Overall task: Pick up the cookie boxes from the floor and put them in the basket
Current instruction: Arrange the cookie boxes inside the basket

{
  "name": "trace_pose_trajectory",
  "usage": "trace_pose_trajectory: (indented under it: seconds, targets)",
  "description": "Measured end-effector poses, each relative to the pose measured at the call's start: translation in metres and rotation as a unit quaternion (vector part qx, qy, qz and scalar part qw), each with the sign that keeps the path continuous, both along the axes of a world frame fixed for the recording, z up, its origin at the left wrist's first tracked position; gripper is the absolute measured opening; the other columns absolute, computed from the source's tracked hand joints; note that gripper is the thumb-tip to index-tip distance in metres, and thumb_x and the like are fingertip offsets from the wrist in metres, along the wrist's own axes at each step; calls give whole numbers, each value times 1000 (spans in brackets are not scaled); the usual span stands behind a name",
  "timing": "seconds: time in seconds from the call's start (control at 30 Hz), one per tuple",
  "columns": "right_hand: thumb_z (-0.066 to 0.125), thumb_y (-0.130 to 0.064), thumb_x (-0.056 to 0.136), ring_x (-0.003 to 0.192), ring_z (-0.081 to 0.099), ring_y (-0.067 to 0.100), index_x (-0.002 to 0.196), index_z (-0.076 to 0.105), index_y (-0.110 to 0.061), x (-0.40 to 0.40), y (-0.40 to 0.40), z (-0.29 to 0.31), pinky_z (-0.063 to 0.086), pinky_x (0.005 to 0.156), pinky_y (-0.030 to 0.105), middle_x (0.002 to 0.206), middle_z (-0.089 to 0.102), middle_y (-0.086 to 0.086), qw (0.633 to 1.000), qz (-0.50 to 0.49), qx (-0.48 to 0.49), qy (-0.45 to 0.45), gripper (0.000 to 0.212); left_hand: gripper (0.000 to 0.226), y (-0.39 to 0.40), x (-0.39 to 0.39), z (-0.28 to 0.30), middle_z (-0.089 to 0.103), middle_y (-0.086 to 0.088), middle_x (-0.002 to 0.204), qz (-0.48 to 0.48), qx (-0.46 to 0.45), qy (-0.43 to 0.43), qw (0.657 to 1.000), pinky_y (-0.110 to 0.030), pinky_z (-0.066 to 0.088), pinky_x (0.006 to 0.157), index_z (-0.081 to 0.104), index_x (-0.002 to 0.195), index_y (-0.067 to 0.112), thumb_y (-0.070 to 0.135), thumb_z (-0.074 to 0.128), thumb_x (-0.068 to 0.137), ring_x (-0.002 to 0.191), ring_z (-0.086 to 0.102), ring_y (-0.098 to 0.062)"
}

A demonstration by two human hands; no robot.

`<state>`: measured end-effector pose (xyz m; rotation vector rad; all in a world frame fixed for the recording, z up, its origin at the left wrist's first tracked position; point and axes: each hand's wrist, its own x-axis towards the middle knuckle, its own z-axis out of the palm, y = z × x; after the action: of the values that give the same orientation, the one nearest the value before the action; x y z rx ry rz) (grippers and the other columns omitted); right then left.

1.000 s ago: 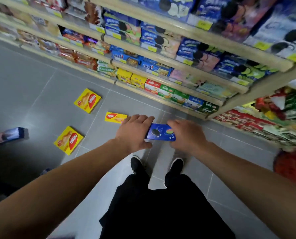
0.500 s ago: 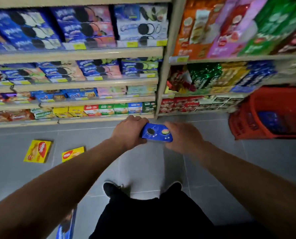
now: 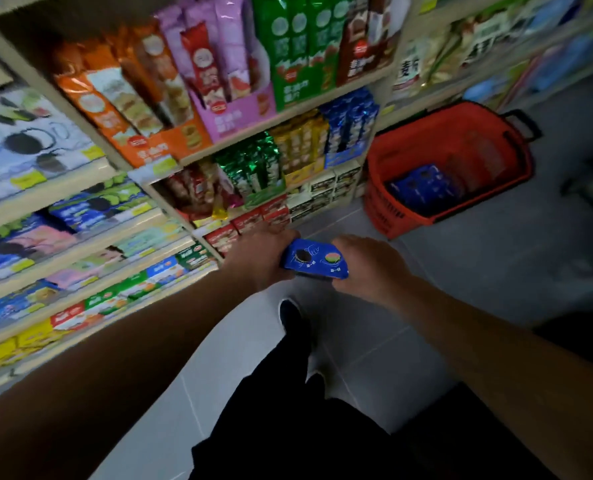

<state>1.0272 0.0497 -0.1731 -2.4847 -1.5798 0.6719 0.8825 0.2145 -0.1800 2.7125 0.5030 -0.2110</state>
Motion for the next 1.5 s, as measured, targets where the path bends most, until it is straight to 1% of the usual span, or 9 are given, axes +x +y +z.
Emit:
trace_pose_trajectory:
  seconds: [0.23,0.37,0.47,0.53,0.7,0.93,1.07,1.23,1.5]
  targets:
    - [70,-34,75,85,63,23,111,52,-22,123,-10,-14,54,71,38,96,62,-2,993,-111,-37,0,42,46,19,162,-26,63,-1,100,-112,-30,-5,993,-36,48,82,57,107,24,38,75,67,96,55,-23]
    - [67,-34,75,82,63,23,107,51,-28,181,-9,-19,51,72,35,91,62,-5,983,-170,-73,10,36,39,20,235,-29,63,-4,89,-136,-80,-7,987,-30,41,70,61,98,15,37,61,66,88,55,-25]
    - [66,-28,75,82,62,23,107,52,-26,216,-9,-18,50,72,34,92,62,-3,977,-196,-83,28,35,28,27,284,-36,52,2,76,-180,-103,5,978,-30,33,62,46,81,25,36,62,60,77,54,-26]
    - [67,-29,73,86,62,23,111,50,-28,235,-13,-20,52,74,36,96,62,-4,974,-203,-88,44,42,33,29,310,-39,53,-1,79,-200,-105,16,974,-31,34,63,49,85,25,32,70,60,81,55,-29]
    - [69,-32,73,95,63,25,118,51,-27,286,-28,-39,50,74,32,106,63,-2,971,-215,-82,65,49,58,21,372,-51,59,-9,113,-217,-72,33,973,-40,46,81,57,118,15,23,80,65,104,50,-31]
    - [71,-42,75,99,61,25,119,47,-22,375,-40,-92,53,78,36,111,60,0,965,-223,-84,110,54,51,7,470,-90,61,-4,105,-230,-8,61,971,-37,44,78,60,110,19,27,77,62,100,53,-30]
    - [71,-43,75,104,61,26,121,45,-21,436,-40,-128,55,83,41,116,58,0,957,-238,-93,136,58,60,0,539,-122,61,-8,110,-226,24,58,972,-41,45,87,61,117,16,20,77,59,105,53,-35]
    - [76,-39,75,109,55,29,128,40,-15,497,-19,-187,54,82,44,126,45,6,957,-247,-104,108,68,57,13,601,-181,59,-8,101,-230,40,60,970,-40,45,86,61,113,17,12,74,57,100,52,-34]
    - [77,-36,80,121,50,31,139,33,-13,543,30,-325,51,86,42,142,37,9,938,-289,-143,128,77,48,51,675,-321,61,-12,99,-303,92,100,943,-42,45,88,62,108,15,16,73,62,99,54,-35]
